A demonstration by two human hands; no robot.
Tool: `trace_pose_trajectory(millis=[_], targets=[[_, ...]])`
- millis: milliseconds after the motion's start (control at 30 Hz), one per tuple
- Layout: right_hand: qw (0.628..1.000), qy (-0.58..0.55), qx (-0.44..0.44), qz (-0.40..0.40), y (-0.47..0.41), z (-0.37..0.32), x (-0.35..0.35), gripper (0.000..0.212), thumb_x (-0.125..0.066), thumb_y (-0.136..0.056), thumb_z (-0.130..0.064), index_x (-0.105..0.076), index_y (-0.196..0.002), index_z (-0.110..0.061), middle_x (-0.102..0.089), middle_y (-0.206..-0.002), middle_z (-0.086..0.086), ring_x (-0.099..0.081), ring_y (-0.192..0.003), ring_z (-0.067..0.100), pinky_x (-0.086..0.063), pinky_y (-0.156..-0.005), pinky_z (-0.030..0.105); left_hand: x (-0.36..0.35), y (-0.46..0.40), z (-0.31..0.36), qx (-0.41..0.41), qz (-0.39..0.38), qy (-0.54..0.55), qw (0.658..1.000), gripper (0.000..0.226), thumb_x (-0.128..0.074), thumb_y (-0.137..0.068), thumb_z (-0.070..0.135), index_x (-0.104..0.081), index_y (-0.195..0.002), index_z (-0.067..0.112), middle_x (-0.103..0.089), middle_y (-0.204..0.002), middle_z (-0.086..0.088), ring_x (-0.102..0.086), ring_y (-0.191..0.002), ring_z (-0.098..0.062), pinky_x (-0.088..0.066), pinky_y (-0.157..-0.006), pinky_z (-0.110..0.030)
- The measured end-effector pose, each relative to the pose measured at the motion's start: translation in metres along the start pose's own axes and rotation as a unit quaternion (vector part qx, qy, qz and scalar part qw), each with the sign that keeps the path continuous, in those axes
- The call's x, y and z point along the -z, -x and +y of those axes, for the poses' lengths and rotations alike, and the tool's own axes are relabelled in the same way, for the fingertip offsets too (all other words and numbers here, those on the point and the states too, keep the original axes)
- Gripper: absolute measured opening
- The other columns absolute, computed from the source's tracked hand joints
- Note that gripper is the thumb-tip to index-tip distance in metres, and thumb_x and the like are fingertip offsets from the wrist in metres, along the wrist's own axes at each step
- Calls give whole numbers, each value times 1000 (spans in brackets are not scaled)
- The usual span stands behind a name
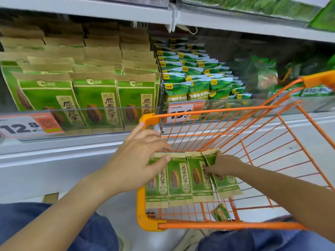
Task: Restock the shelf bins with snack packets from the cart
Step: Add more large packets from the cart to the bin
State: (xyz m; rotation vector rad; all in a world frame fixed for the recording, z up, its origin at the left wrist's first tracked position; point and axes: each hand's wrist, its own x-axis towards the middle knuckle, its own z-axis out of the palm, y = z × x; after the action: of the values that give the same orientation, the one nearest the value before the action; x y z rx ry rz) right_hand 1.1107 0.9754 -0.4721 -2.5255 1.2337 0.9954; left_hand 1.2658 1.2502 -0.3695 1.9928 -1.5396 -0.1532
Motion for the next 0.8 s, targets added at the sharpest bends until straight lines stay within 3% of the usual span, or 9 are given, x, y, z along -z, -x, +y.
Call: trace_pose_trajectory(millis=[100,167,333,400,467,533,600,733,800], targets=[[997,-43,4,-71,20,12,45,74,-56,-78,-63,-39,-128,-11,-63,-112,9,-61,-95,22,-54,-82,37,0,-1,0,1,1,1,1000,49,-33,-87,56,-69,-110,31,-66,-109,10,-42,-125,-6,2,-120,-29],[991,-68,28,-114,46,15,79,61,-56,-79,-59,-43,-126,-21,-57,-124,8,-58,-104,26,-54,-83,37,0,-1,-2,-1,1,2,1000,49,-33,-86,57,-69,-109,32,-65,-109,10,-43,-125,-6,-1,-121,-33],[919,-262,267,-122,126,-4,120,76,-65,-61,-49,-40,-133,-42,-64,-114,-2,-66,-100,17,-54,-86,31,7,-6,9,46,12,142,989,42,-48,-80,63,-56,-117,44,-64,-112,22,-48,-119,8,-10,-121,-34],[878,-317,354,-57,150,-26,123,73,-69,-69,-41,-36,-133,-53,-59,-118,-8,-63,-100,6,-51,-85,23,22,-8,20,126,5,307,943,44,-54,-78,64,-55,-117,43,-69,-110,17,-56,-113,7,-29,-115,-36],[870,-287,394,77,167,-55,121,77,-70,-73,-42,-28,-136,-56,-50,-126,-18,-54,-109,-2,-44,-88,14,39,-10,26,177,36,387,904,46,-59,-77,62,-63,-111,30,-74,-98,7,-69,-97,-8,-50,-94,-34],[871,-157,388,259,179,-87,119,90,-62,-71,-56,-16,-148,-44,-43,-134,-12,-47,-118,6,-42,-94,21,60,-8,30,214,71,391,892,29,-71,-83,42,-66,-99,18,-75,-84,0,-72,-74,-11,-55,-70,-23],[828,-74,397,389,182,-113,119,101,-50,-67,-67,-16,-153,-26,-44,-137,-2,-45,-121,16,-42,-94,30,79,-2,29,253,95,395,878,14,-72,-85,15,-65,-96,11,-74,-79,-3,-70,-63,-10,-54,-59,-18],[782,-116,463,400,178,-151,126,94,-41,-72,-74,-25,-151,-25,-46,-137,-3,-42,-120,13,-38,-92,26,117,25,13,293,139,366,872,11,-69,-85,10,-67,-94,14,-75,-76,-5,-70,-63,-13,-58,-66,-23],[756,-181,483,404,175,-168,129,81,-39,-80,-70,-34,-147,-27,-47,-136,-4,-42,-122,12,-36,-98,29,140,43,5,301,194,344,868,10,-68,-85,12,-66,-94,17,-74,-73,-4,-70,-62,-13,-56,-59,-21]])
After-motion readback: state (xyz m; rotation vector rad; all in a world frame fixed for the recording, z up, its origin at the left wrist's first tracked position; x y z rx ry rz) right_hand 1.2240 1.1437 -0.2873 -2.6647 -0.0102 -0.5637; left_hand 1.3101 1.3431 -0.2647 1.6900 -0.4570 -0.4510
